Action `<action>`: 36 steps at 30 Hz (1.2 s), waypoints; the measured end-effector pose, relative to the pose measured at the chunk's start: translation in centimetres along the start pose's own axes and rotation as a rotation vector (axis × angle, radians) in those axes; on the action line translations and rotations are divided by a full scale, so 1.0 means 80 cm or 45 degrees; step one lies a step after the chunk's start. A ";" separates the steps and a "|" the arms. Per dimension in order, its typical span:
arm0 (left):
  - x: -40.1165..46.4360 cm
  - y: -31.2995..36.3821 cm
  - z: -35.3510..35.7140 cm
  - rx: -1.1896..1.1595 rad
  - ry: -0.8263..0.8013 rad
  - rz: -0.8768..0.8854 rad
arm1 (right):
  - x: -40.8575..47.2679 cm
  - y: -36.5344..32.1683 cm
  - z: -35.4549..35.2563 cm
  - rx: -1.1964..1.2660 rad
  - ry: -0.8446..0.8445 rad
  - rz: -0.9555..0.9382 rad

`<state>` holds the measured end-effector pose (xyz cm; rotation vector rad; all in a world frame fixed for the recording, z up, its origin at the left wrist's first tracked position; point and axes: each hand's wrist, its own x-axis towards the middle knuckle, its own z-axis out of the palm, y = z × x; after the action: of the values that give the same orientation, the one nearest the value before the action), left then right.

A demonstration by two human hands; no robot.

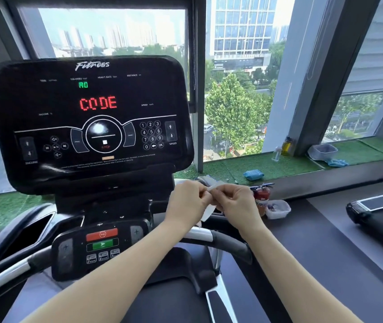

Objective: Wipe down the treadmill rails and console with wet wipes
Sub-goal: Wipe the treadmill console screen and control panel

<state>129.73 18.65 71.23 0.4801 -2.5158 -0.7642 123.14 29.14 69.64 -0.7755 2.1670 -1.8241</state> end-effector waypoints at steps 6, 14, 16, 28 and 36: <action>-0.002 -0.009 0.004 -0.423 -0.033 -0.196 | -0.001 -0.005 -0.004 0.297 -0.006 0.239; -0.008 -0.011 0.003 -0.290 -0.111 -0.044 | -0.003 0.000 -0.002 -0.195 0.046 -0.061; -0.006 -0.015 0.005 -0.295 -0.123 -0.062 | -0.003 0.001 -0.002 -0.262 0.024 -0.073; 0.006 0.006 0.002 -1.503 -0.017 -0.892 | 0.003 -0.010 -0.022 1.209 0.142 0.574; 0.024 0.000 0.028 -1.759 -0.149 -1.155 | 0.008 -0.010 -0.038 1.355 0.253 0.619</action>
<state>126.94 18.77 70.24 0.9740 -1.1487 -2.5161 121.35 31.33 71.17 0.1590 0.9835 -2.3526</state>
